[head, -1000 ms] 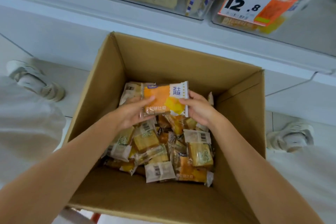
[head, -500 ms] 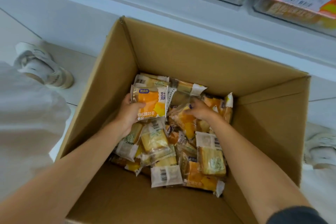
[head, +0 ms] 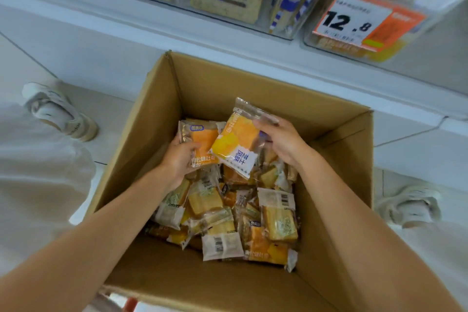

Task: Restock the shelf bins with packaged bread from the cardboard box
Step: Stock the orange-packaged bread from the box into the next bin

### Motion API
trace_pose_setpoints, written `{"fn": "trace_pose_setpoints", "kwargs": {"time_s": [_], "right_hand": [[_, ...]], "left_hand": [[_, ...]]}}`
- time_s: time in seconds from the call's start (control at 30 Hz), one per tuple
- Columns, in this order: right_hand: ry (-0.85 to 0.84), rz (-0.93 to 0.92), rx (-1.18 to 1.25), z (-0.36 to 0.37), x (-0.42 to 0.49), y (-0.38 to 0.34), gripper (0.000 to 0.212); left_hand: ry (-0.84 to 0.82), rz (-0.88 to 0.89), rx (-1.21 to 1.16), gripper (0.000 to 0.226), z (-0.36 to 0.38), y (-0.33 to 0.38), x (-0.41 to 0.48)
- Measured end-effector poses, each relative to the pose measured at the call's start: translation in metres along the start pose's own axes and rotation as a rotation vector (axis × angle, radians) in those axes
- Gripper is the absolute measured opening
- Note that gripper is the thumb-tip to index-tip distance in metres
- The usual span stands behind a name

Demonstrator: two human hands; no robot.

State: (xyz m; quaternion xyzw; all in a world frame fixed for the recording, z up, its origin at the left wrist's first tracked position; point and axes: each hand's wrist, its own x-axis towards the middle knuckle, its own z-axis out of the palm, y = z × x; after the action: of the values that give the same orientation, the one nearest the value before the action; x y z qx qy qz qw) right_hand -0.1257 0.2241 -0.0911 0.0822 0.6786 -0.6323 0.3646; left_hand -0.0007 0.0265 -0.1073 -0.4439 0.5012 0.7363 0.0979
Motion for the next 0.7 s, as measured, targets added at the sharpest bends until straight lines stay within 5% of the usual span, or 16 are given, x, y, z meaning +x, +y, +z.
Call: {"fn": "trace_pose_setpoints", "kwargs": {"time_s": [0.13,0.33,0.5,0.57,0.7], "right_hand": [[-0.029,-0.010,0.070,0.007,-0.037,-0.022,0.033],[-0.060,-0.083,0.164,0.004,-0.084,-0.050,0.028],[-0.001,-0.242,-0.312,0.001,-0.119,-0.095,0.052],[0.002,-0.312,-0.566,0.013,-0.131,-0.109,0.036],[0.025,-0.594,-0.811,0.035,-0.142,-0.118,0.026]], "left_hand": [[-0.153,0.052,0.040,0.015,0.006,0.020,-0.030],[-0.234,0.138,0.029,0.034,0.015,0.047,-0.072],[-0.263,0.202,0.148,0.020,0.016,0.073,-0.094],[-0.382,0.178,0.208,0.033,0.022,0.085,-0.101],[-0.506,0.215,0.467,0.094,0.042,0.101,-0.133]]}}
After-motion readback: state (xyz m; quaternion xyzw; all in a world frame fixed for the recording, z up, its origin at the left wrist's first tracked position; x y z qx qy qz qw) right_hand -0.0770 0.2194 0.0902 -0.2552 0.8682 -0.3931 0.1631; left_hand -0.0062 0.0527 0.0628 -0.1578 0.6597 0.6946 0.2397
